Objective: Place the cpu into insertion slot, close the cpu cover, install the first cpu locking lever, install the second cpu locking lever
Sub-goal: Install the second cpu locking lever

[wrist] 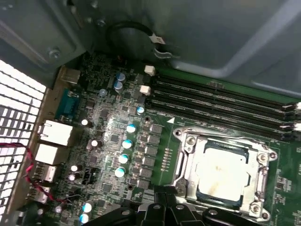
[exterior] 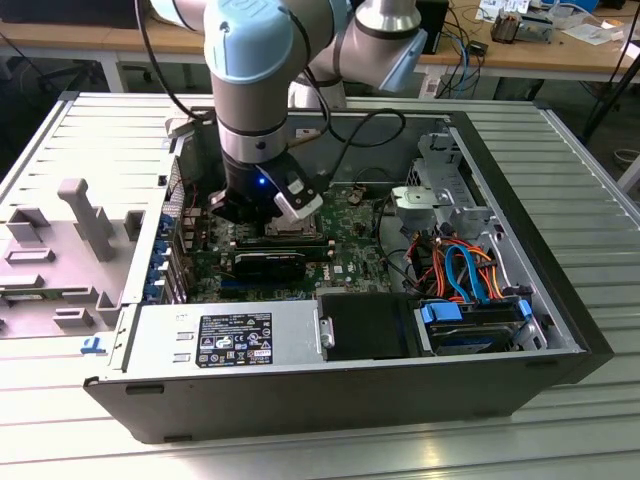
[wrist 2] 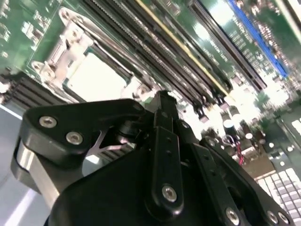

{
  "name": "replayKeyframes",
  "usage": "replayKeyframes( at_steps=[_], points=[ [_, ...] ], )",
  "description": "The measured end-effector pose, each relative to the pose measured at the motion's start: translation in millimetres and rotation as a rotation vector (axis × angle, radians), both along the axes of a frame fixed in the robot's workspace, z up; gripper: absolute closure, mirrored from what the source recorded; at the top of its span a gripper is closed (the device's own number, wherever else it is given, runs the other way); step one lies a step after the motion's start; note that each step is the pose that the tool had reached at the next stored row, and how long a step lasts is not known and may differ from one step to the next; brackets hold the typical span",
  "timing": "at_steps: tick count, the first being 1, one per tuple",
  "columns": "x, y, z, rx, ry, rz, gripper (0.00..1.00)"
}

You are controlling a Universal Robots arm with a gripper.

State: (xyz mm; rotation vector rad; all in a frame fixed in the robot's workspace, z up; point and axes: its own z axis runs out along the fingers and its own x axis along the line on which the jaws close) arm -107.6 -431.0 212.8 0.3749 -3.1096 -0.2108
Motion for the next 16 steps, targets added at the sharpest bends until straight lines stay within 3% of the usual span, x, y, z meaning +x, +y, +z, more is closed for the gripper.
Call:
replayKeyframes(
  at_steps=[7,10,12,16],
  points=[
    [24.7,8.4,-7.9,-0.0007,0.0233,-0.001,0.89],
    [31.1,19.6,-9.0,-0.0007,0.0252,-0.001,0.89],
    [35.8,23.9,-9.0,-0.0032,0.0250,-0.002,0.89],
    [46.3,26.0,-9.0,-0.0147,0.0255,-0.009,0.89]
  ],
)
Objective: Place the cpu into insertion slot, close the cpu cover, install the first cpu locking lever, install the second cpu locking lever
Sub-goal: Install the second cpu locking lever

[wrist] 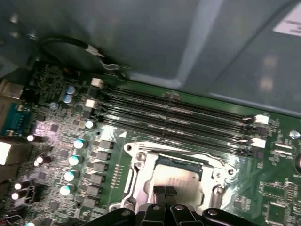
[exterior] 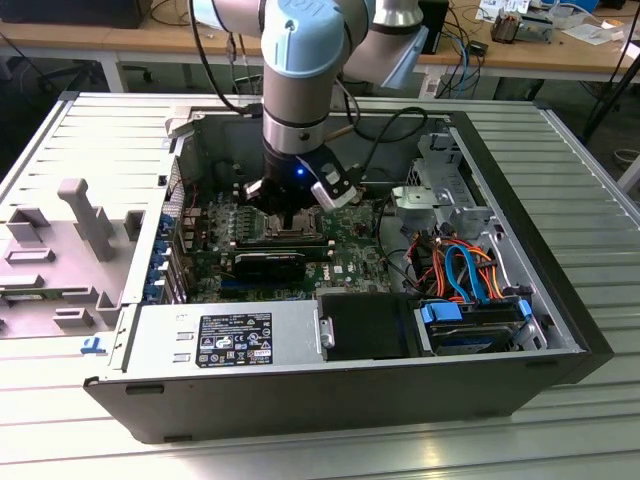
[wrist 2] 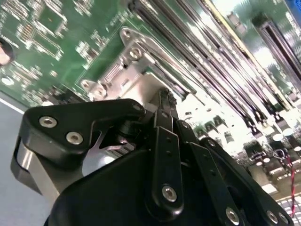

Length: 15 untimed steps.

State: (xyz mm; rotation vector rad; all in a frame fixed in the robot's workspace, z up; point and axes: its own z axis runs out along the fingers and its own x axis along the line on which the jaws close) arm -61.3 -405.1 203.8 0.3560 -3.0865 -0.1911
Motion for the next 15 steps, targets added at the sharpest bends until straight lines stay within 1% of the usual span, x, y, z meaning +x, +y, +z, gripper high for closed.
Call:
replayKeyframes(
  at_steps=[1,4,6,8,11,15],
  points=[
    [1.7,0.2,0.2,-0.0049,0.0000,-0.003,0.89],
    [4.7,0.7,3.0,-0.0259,-0.0007,-0.011,0.89],
    [6.4,0.5,8.6,-0.0402,0.0008,-0.023,0.89],
    [7.3,0.5,12.9,-0.0459,0.0023,-0.043,0.89],
    [8.3,0.5,15.8,-0.0548,0.0052,-0.073,0.89],
    [8.7,0.6,21.6,-0.0598,0.0061,-0.099,0.89]
  ],
)
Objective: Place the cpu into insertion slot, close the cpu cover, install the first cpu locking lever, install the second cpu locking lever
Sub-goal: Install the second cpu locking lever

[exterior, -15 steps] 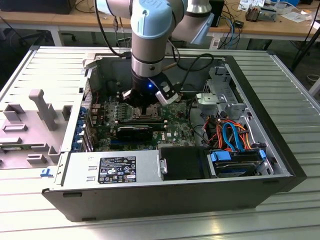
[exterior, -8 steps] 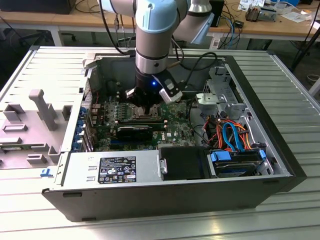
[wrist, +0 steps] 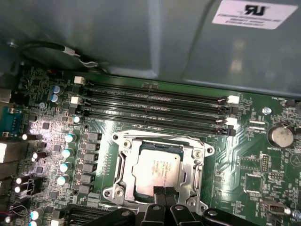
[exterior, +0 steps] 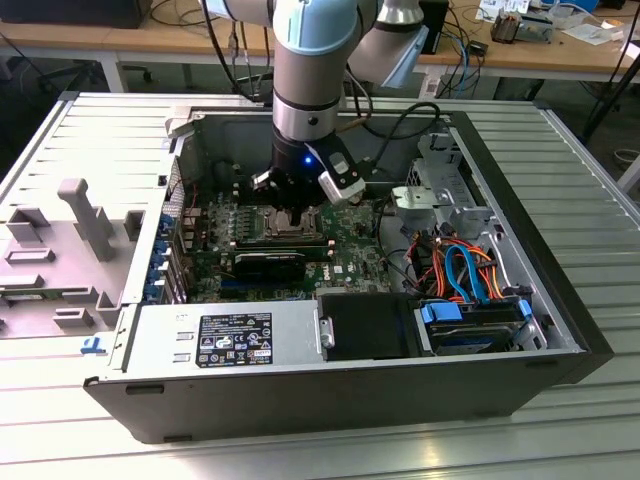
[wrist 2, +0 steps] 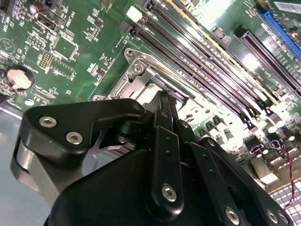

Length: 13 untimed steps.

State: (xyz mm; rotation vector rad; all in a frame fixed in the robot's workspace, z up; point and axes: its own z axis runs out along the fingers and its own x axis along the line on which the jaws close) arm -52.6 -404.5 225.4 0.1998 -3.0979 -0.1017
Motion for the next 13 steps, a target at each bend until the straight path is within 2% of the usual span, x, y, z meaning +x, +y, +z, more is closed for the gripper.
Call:
replayKeyframes(
  at_steps=[2,6,13],
  points=[
    [0.1,0.4,5.5,-0.0013,0.0000,-0.016,0.89],
    [0.0,1.9,10.7,-0.0018,-0.0001,-0.040,0.89],
    [0.0,2.6,17.9,-0.0019,0.0001,-0.043,0.89]
  ],
)
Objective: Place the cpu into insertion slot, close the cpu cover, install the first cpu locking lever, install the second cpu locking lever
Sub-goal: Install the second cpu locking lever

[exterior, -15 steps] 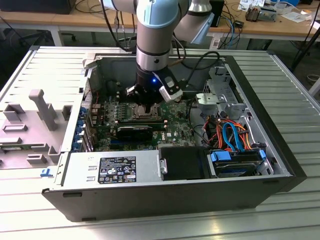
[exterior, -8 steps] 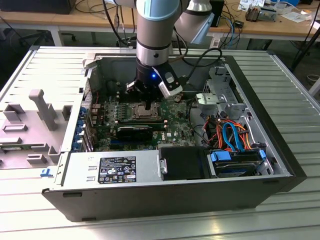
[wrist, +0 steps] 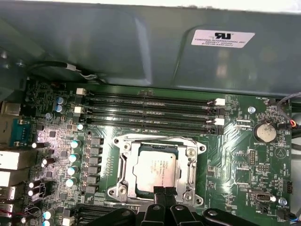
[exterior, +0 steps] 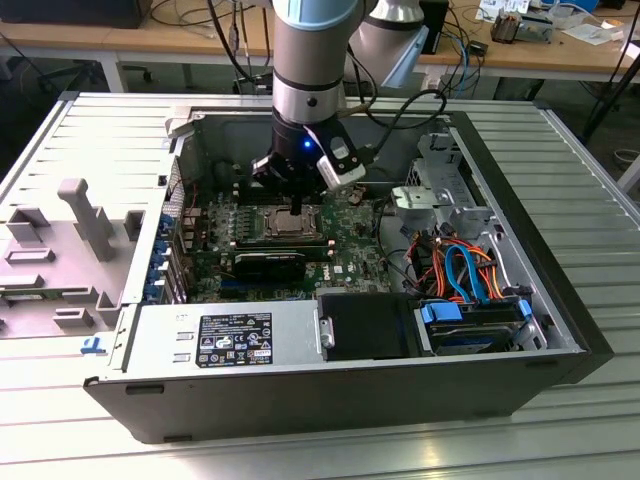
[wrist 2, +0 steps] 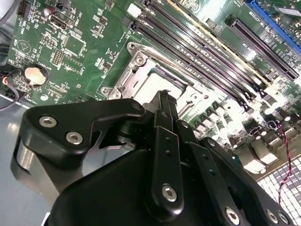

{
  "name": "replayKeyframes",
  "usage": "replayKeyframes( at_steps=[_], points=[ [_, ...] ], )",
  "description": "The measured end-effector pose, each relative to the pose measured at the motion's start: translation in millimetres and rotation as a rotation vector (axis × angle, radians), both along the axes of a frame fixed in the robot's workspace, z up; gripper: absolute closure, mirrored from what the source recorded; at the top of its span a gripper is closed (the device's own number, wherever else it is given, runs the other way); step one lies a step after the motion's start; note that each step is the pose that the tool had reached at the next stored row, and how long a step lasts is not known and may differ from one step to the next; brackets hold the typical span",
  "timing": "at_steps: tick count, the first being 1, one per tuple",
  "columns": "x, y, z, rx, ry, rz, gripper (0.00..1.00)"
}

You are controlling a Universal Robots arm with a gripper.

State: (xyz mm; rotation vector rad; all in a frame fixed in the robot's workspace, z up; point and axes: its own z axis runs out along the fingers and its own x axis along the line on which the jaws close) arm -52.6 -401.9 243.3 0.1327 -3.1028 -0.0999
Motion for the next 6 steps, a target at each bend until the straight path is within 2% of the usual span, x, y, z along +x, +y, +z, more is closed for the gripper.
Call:
replayKeyframes(
  at_steps=[6],
  points=[
    [0.0,0.0,0.2,0.0000,0.0002,0.000,0.89]
  ],
)
